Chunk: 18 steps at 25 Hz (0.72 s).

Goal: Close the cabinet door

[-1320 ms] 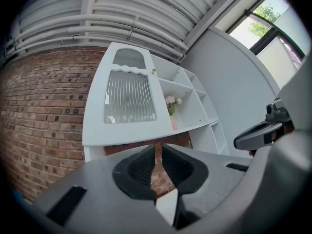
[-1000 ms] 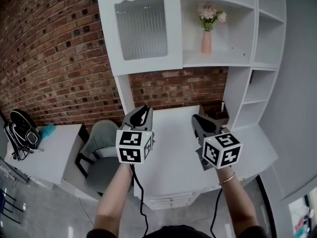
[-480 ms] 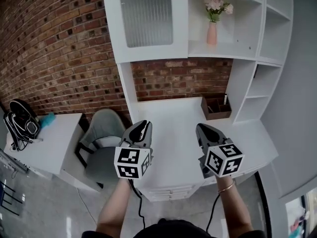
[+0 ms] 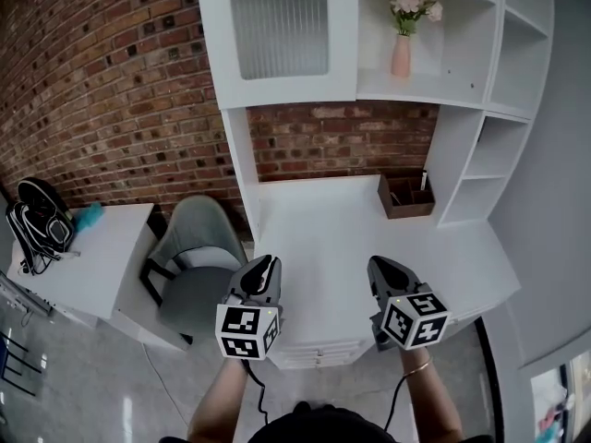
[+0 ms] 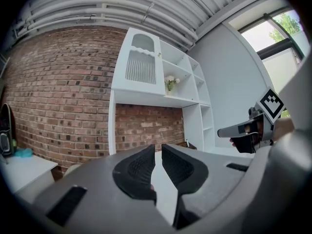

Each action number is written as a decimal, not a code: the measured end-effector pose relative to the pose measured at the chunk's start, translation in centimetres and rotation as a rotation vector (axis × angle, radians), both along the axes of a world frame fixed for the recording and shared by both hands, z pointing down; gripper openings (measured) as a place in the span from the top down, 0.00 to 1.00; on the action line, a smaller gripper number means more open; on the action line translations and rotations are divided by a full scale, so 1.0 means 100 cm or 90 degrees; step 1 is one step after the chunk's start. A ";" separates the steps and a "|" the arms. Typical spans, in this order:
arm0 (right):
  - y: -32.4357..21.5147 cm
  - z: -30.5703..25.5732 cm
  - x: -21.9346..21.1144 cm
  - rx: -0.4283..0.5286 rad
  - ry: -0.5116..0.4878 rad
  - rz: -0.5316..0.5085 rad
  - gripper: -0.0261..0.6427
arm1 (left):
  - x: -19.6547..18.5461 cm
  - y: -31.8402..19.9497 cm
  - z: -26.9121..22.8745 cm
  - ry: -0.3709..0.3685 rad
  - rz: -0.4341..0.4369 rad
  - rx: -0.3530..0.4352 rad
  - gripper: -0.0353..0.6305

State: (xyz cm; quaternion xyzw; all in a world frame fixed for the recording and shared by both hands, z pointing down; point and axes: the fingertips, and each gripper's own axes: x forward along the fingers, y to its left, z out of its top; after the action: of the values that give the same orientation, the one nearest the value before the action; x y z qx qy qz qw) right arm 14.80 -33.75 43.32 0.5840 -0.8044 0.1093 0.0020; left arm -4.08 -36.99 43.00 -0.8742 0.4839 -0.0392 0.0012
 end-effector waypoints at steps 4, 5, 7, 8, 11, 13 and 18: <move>0.009 0.019 -0.001 -0.024 -0.012 0.004 0.96 | -0.004 0.011 0.023 0.005 -0.006 -0.029 0.87; 0.011 0.024 -0.001 -0.030 -0.010 0.003 0.96 | -0.004 0.014 0.027 0.006 -0.008 -0.033 0.87; 0.015 0.033 -0.004 -0.041 -0.009 -0.001 0.96 | -0.005 0.018 0.033 0.007 -0.013 -0.040 0.87; 0.017 0.036 -0.005 -0.044 -0.009 -0.002 0.96 | -0.005 0.020 0.035 0.007 -0.015 -0.042 0.87; 0.023 0.042 -0.006 -0.049 -0.009 0.001 0.96 | -0.007 0.025 0.039 0.008 -0.018 -0.046 0.87; 0.026 0.044 -0.007 -0.049 -0.010 0.001 0.96 | -0.008 0.027 0.040 0.010 -0.020 -0.048 0.87; 0.031 0.043 -0.008 -0.044 0.007 0.000 0.96 | -0.011 0.030 0.037 0.016 -0.023 -0.045 0.87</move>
State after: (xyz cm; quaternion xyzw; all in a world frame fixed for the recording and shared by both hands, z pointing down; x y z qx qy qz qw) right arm 14.05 -30.69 47.58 0.5840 -0.8002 0.1341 0.0263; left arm -5.17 -33.98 46.70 -0.8652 0.4981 -0.0453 -0.0365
